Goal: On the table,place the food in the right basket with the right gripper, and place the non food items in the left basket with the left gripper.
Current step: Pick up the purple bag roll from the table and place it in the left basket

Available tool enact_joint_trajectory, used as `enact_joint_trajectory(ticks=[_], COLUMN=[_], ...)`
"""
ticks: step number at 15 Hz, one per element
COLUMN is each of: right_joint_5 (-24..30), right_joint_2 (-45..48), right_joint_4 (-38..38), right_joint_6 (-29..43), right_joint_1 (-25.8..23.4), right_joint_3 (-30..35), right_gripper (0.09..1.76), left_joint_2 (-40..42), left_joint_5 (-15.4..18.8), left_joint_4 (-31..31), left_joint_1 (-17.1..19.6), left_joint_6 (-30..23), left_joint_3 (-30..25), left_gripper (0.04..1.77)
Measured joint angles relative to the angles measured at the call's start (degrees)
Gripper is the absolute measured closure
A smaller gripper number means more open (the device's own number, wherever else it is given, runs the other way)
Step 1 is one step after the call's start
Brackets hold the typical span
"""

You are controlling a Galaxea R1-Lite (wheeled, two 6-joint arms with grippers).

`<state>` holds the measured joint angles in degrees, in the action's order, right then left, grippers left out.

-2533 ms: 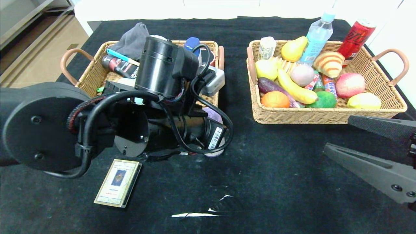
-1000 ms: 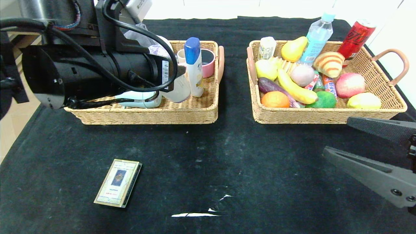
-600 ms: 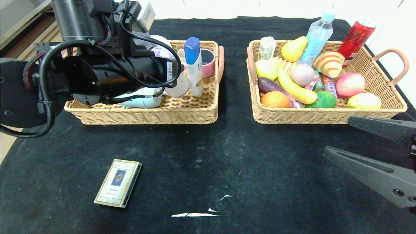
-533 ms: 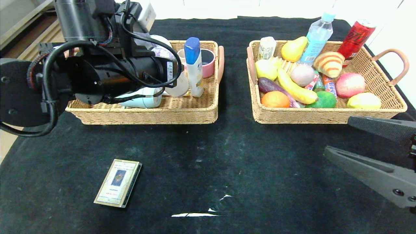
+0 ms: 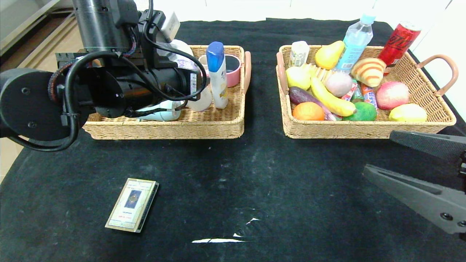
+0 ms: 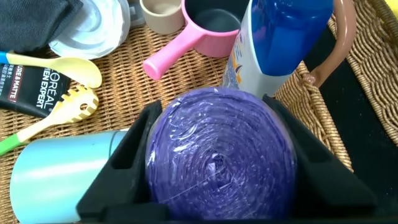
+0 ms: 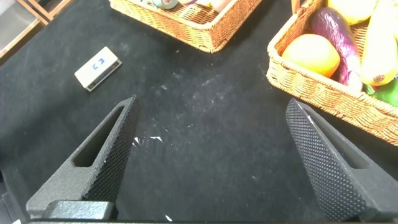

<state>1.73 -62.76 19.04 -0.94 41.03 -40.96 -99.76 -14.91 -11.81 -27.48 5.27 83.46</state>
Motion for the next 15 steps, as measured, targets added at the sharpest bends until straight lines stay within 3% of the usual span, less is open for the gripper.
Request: enact_joint_trajectory(ticks=[6,15], right_joint_5=[0.0,0.0], right_joint_2=[-0.06,-0.13], right_joint_4=[0.0,-0.02], right_joint_6=[-0.73,-0.71], right_joint_1=[0.09,0.33], right_joint_3=[0.34,0.45], right_gripper=[0.14,0.14], left_joint_2=[0.09,3.95], left_joint_5=[-0.07,-0.05], left_joint_4=[0.07,3.61], left_joint_1=[-0.22,-0.38], left_joint_6=[-0.01,0.4], left_joint_3=[-0.99,-3.56], left_gripper=[0.34,0.17])
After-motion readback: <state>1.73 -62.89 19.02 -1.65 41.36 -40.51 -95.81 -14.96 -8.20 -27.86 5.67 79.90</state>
